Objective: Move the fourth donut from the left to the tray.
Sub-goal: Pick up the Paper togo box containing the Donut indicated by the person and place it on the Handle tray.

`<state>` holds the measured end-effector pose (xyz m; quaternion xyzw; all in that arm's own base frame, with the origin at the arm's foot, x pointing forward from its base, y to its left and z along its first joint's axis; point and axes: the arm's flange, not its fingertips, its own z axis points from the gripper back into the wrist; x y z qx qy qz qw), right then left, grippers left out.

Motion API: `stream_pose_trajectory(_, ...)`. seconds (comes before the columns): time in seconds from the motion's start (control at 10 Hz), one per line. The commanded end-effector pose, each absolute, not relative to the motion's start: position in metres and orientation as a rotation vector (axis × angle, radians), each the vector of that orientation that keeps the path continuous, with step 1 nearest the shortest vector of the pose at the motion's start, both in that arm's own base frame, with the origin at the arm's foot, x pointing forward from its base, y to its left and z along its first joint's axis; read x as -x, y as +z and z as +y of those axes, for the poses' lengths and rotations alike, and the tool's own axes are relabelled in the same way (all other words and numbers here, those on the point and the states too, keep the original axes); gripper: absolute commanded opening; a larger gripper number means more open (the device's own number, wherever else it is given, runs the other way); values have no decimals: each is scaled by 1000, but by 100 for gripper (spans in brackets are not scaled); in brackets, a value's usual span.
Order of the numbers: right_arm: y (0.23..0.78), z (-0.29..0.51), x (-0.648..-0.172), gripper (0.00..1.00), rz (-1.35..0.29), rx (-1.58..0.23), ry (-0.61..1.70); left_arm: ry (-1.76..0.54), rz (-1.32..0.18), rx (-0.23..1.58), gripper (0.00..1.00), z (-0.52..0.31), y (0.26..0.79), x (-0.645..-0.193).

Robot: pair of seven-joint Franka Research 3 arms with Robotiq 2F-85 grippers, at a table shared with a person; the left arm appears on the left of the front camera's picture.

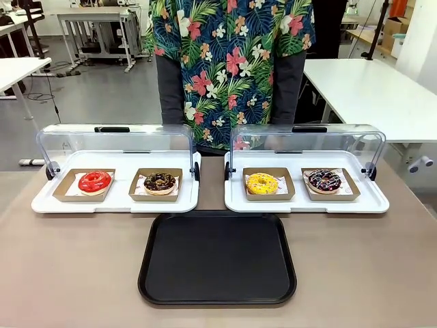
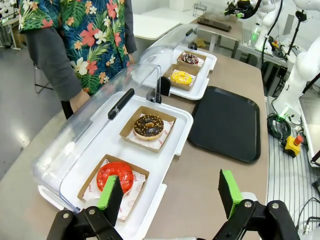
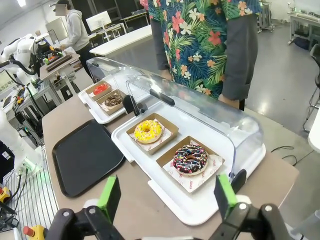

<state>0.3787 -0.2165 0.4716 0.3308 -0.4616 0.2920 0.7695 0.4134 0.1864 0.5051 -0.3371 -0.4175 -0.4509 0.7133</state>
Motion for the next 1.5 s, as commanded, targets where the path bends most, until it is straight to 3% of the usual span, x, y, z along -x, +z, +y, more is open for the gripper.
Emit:
stream_pose_trajectory(0.0,473,-218,-382,100,-1037,-716,653,-1013,-924,751,100,186,506,-412)
stream_pose_trajectory(1.4,473,-218,-382,100,-1037,-716,653,-1013,-924,751,100,186,506,-412)
